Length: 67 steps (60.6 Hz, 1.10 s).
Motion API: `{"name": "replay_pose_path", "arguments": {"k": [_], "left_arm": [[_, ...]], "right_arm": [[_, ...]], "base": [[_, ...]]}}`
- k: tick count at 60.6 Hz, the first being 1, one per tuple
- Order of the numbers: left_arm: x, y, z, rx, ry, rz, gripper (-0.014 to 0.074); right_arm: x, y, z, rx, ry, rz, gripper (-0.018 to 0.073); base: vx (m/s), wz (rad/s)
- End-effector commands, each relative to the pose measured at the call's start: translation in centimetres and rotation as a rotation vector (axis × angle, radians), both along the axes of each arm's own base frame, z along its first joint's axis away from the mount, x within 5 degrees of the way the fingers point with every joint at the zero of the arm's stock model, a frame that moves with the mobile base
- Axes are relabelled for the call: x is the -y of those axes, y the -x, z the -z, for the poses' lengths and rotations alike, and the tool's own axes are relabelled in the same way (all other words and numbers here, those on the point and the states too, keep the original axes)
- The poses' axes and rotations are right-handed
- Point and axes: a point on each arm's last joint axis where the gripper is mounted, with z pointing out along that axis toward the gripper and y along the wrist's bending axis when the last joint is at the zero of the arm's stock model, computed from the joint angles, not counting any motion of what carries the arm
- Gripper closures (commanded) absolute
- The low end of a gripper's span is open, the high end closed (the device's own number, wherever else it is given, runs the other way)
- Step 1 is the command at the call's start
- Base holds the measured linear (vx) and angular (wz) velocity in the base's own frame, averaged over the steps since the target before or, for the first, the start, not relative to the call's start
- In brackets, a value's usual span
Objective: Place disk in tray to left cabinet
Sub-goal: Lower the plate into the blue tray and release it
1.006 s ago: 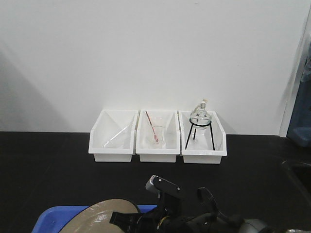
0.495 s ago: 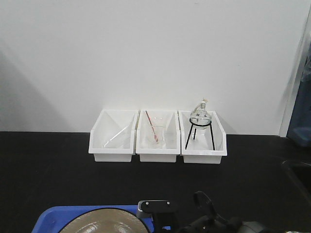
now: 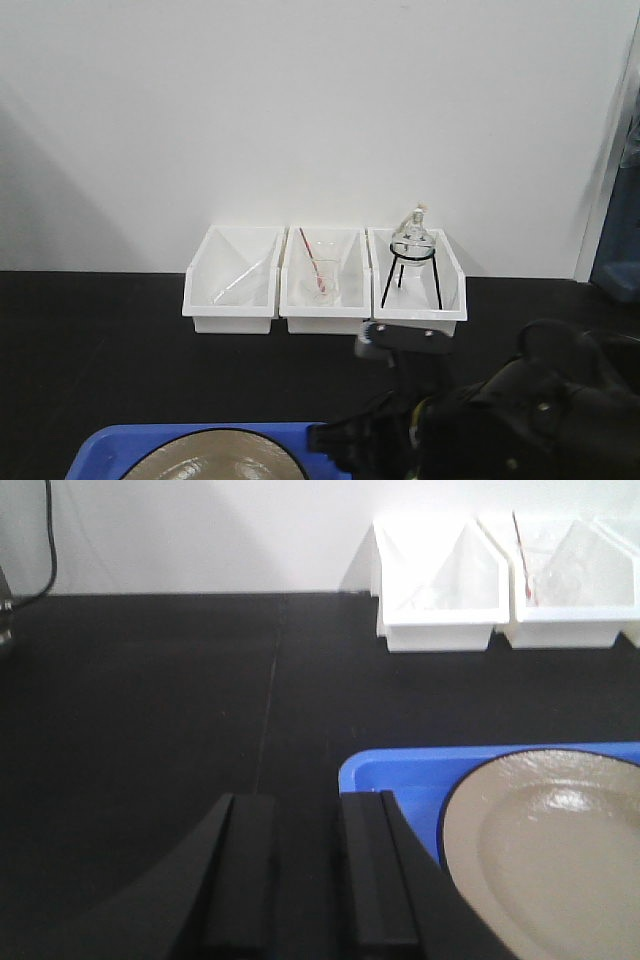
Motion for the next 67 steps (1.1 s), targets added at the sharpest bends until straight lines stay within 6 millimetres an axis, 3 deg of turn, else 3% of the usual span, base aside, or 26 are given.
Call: {"name": "replay_pose_path", "arguments": {"k": [1,7,16,32,49,67], "left_arm": [[0.0,-0.2,-1.4,0.073,0.008,-0.003,0.029],[0.0,-0.4,-1.3,0.061,0.009,-0.002,0.029],[0.1,-2.1,-0.6,-0.057,0.051,0.005,0.0288],[0.1,-8.0,0.3,-0.3,0.129,0.009,0.0288],[-0.1,-15.4,1.6,-0.5,0.138,0.016,0.029],[-0.2,-20.6,4.3,-0.649,0.117,0.053,0.029]], "right_arm": [[2.8,-0.5,-3.0,0.056,-0.007,0.076,0.0097],[4.4,-0.5,-3.1,0.021,0.048,0.082,0.0102],[3.7,-0.4,-2.1,-0.03,0.057,-0.01,0.0102],[1.9,-2.0,0.6,-0.075,-0.063,-0.011,0.0102],[1.1,-3.4,3.9,-0.106,-0.05,-0.015,0.0102],[-0.2,-5.1,4.7,-0.154,-0.051,-0.034,0.0102]], "base": [[0.0,0.0],[0.0,0.0],[0.0,0.0],[0.0,0.0],[0.0,0.0],[0.0,0.0]]}}
